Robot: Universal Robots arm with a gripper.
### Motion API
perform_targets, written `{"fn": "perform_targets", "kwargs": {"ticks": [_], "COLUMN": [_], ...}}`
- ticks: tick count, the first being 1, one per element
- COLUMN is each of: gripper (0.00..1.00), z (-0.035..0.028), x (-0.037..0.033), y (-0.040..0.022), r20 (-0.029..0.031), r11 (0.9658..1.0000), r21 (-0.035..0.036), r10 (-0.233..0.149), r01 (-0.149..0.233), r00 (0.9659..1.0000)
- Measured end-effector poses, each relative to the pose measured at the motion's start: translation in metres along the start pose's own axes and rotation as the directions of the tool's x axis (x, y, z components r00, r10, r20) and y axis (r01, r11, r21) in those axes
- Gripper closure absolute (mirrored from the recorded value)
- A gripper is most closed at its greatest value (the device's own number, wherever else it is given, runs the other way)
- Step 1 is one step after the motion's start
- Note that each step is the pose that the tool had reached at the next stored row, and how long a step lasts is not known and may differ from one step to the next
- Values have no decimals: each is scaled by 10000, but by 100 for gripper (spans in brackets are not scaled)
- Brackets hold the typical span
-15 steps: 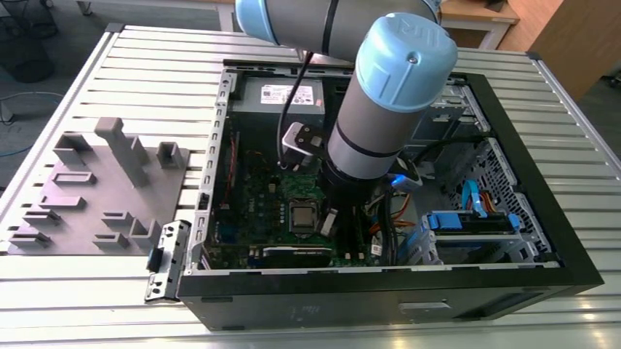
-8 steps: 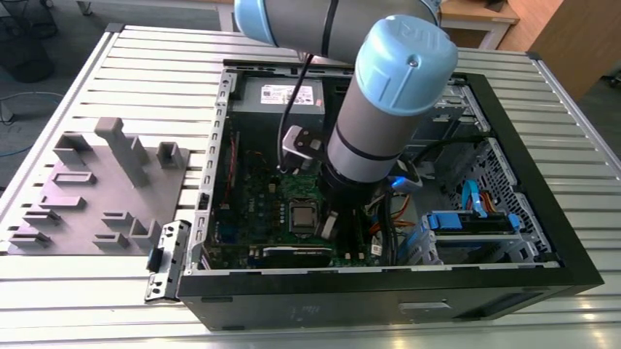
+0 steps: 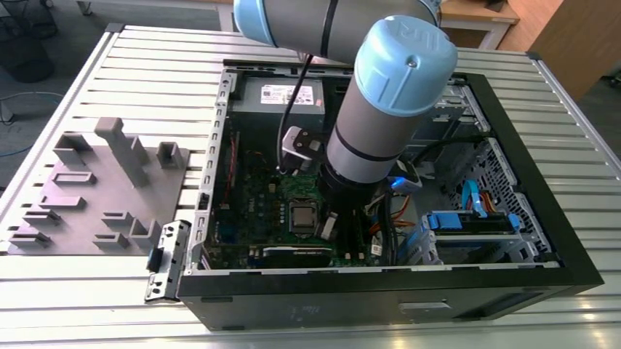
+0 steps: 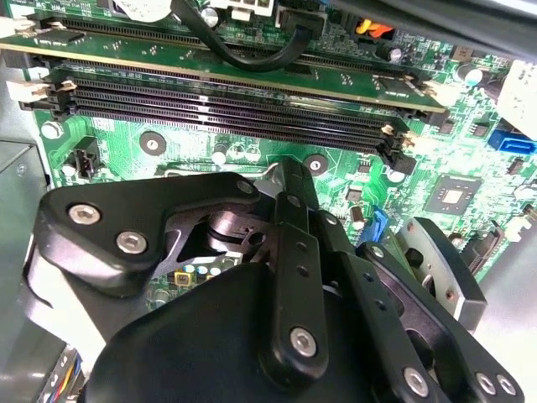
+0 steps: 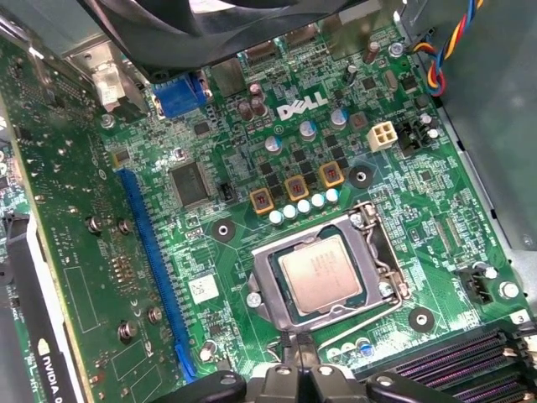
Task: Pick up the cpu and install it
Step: 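Install the first cpu locking lever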
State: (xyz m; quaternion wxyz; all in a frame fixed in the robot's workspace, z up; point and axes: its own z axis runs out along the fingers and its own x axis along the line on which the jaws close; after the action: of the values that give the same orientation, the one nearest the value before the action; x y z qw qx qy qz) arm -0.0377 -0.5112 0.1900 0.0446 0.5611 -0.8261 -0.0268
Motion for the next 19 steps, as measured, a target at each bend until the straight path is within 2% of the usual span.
{"fn": "perform_targets", "kwargs": {"ticks": [7, 14, 19], "gripper": [89, 89, 89], "z": [-1, -31, -31], "x": [42, 48, 50], "y": [-10, 2, 24], "r20": [5, 84, 91], "r11": [10000, 10000, 10000], "r21": [-1, -3, 19], "r10": [12, 5, 4], "r01": [-12, -5, -5], "r00": [10000, 10000, 10000]}}
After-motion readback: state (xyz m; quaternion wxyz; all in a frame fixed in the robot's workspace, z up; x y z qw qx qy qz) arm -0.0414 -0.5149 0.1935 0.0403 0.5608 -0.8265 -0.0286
